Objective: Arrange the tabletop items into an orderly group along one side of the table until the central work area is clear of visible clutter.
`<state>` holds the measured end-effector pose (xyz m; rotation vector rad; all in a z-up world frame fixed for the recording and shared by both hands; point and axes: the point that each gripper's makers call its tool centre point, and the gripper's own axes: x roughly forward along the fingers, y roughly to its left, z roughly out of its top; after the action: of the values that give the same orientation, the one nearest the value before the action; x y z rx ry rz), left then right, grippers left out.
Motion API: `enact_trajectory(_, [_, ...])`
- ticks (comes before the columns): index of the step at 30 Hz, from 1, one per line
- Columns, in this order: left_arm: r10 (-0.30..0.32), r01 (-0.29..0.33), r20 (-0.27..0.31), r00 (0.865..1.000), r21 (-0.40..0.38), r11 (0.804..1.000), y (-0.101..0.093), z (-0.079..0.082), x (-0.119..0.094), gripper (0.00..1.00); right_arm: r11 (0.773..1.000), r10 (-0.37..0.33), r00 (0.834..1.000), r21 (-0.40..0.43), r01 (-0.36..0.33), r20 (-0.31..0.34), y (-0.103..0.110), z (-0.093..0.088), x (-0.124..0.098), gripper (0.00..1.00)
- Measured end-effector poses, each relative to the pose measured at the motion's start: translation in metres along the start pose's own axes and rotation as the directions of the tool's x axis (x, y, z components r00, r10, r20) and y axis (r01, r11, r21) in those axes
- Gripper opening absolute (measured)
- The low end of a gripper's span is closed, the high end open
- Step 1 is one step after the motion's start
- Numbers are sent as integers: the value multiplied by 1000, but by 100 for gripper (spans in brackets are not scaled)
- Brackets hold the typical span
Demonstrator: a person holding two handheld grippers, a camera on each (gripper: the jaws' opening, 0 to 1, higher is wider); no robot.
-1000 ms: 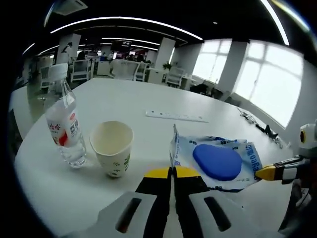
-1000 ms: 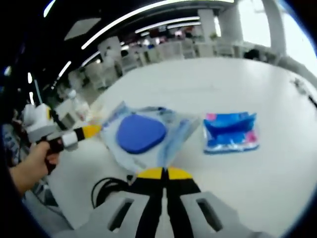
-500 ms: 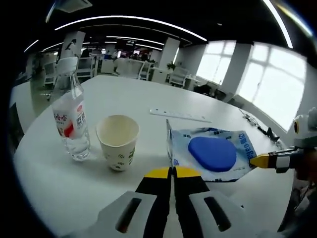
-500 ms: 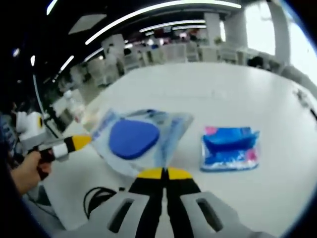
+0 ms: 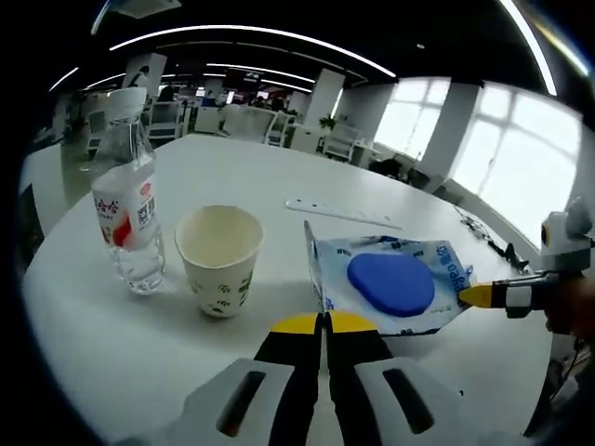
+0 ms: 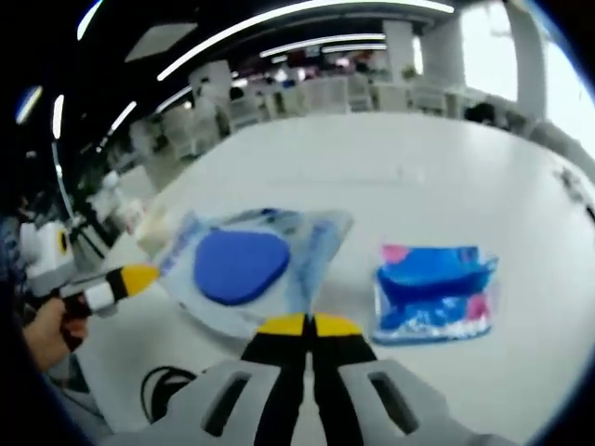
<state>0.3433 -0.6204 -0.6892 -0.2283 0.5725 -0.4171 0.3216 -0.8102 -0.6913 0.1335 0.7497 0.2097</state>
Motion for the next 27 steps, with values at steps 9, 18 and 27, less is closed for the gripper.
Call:
enact_trajectory(9, [20, -20, -12, 1000, -11, 1000, 6, -7, 7, 0, 1000, 2, 1000, 17, -1, -18, -2, -5, 16, 0])
enact_trajectory(18, [31, -32, -24, 999, -33, 999, 11, -15, 16, 0, 1000, -1, 1000, 29, 2, -30, -4, -8, 26, 0])
enact_trajectory(27, [47, -49, -40, 998, -33, 998, 17, -24, 22, 0, 1000, -1, 999, 31, 2, -43, -3, -13, 33, 0])
